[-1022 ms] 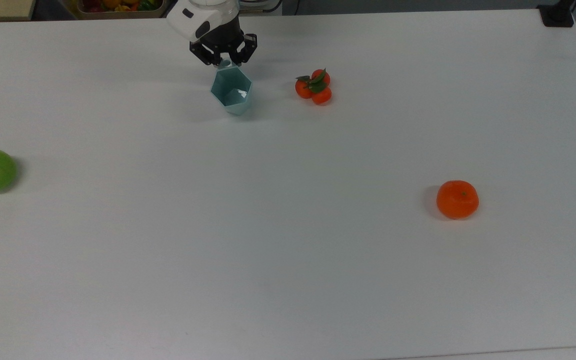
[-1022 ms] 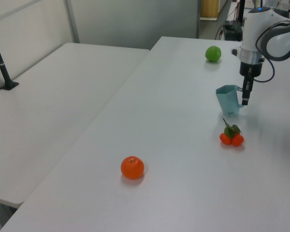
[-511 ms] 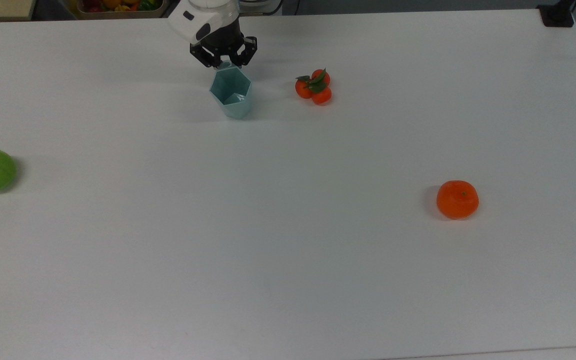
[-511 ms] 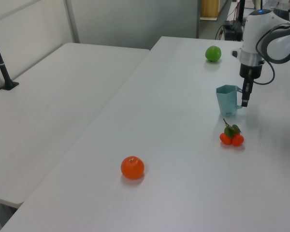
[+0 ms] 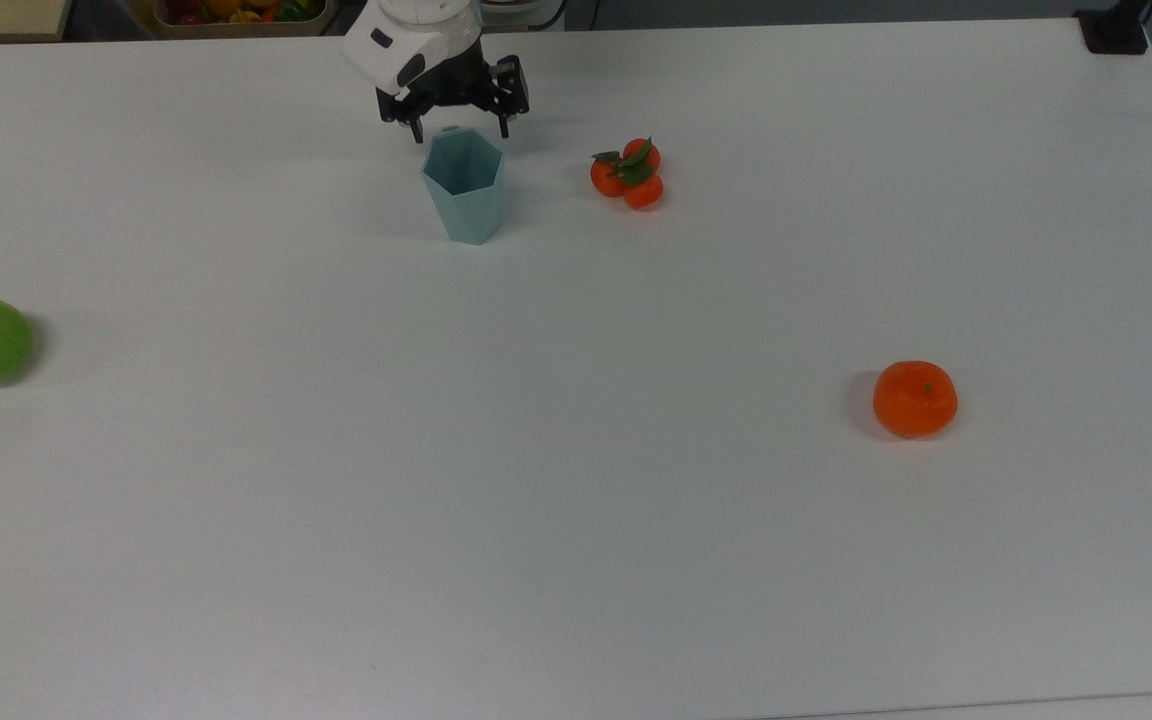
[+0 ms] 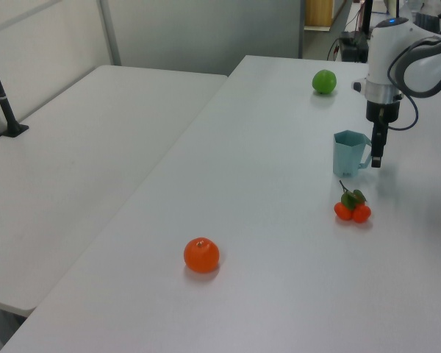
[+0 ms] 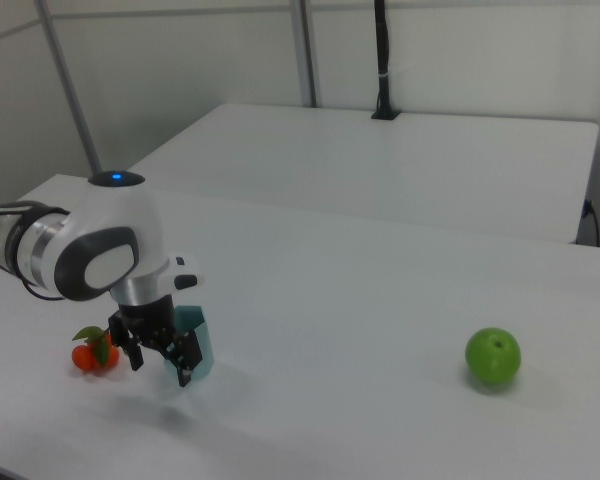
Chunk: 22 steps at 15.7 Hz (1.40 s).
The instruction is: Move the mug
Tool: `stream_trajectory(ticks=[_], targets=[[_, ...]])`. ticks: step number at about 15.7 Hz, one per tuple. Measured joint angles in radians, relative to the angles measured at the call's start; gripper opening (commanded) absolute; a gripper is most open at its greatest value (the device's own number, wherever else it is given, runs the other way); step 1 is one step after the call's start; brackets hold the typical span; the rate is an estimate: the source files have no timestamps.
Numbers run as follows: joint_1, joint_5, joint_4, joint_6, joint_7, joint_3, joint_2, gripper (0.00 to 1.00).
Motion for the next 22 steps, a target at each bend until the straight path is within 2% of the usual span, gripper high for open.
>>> stream_trajectory(ticks=[7,12,16,22], targets=[[0.000,0.001,0.228,-0.338,0.052,0.056,-0.040,1.00],[-0.002,0.024,0.482,-0.541,0.069,0.068,-0.040,1.00],[-0.007,0.040,0.655,-0.610,0.131,0.043,-0.022,1.00],[-0.007,0.040,0.753,-0.589,0.153,-0.021,0.019,1.00]])
